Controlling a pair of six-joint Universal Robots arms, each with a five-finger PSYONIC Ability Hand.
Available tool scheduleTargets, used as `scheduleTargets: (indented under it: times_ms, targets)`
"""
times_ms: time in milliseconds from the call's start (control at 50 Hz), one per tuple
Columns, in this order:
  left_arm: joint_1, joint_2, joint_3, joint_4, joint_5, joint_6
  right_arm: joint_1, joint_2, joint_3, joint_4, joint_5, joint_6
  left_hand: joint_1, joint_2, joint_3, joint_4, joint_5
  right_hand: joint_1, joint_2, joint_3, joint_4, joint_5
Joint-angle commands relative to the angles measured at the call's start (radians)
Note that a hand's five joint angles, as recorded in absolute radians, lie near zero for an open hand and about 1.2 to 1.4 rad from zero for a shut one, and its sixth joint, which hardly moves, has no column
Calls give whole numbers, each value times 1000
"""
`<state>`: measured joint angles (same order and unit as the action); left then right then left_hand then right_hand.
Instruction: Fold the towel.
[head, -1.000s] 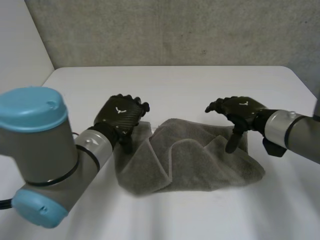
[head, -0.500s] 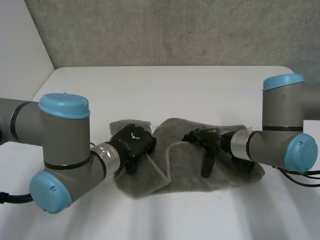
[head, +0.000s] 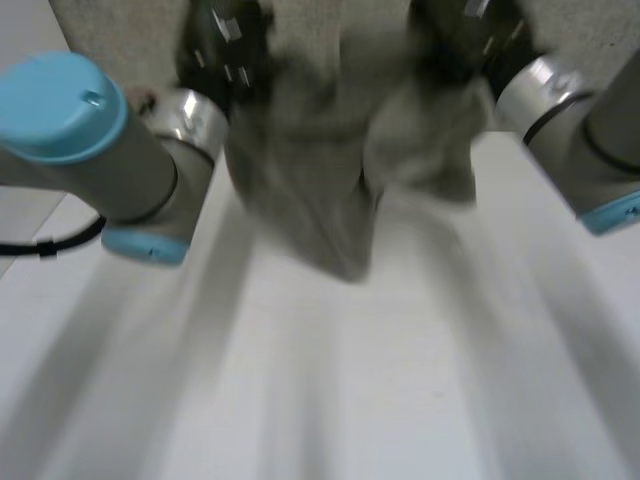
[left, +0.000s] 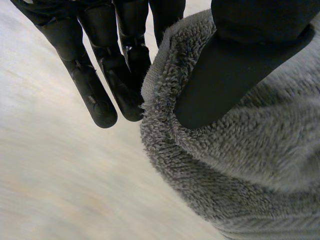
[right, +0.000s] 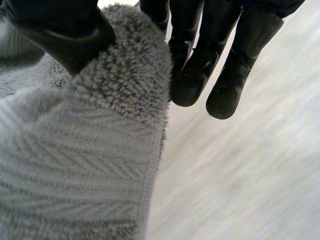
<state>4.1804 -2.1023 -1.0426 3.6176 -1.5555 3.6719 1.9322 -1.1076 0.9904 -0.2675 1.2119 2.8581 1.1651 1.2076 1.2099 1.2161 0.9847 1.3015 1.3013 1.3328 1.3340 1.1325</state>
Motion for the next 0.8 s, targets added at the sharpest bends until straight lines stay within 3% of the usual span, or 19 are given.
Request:
scheduleTargets:
  times_ms: [20,180,520,560,580,600,620,640,720,800]
  targets:
    - [1,79,-57,242,-87,-33,-13,-112,129,-189,32,-3,231,189,186,180,237,95,95,63,62,89]
    - [6,47,-209,153,-58,-35,-9,-3,137,40,-31,-43,231,189,186,180,237,95,95,63,62,89]
    - [18,-122,-464,-53,-48,-36,-2,281,218,312,-11,-252,231,189,186,180,237,95,95,63,62,89]
    - [15,-117,-477,-53,-48,-36,-5,279,231,312,-9,-250,231,189,186,180,237,-25,-24,-56,-57,-30]
    - [15,-111,-485,-53,-48,-36,-9,272,244,312,-5,-249,231,189,186,180,237,-304,-303,-335,-336,-309]
    - [15,-111,-485,-53,-48,-36,-9,272,244,312,-5,-249,231,189,186,180,237,-306,-306,-338,-339,-312]
    - [15,-99,-493,-53,-48,-36,-12,253,257,312,0,-249,231,189,186,180,237,-667,-667,-698,-699,-672]
    - [15,-78,-499,-53,-48,-36,-16,224,272,314,5,-247,231,189,186,180,237,-827,-827,-859,-860,-833]
    - [18,-35,-521,-53,-48,-38,-16,157,312,312,6,-241,231,189,186,180,237,-841,-841,-872,-873,-846]
    - [18,22,-557,-53,-48,-39,-27,34,389,310,3,-111,231,189,186,180,237,-850,-849,-881,-882,-855]
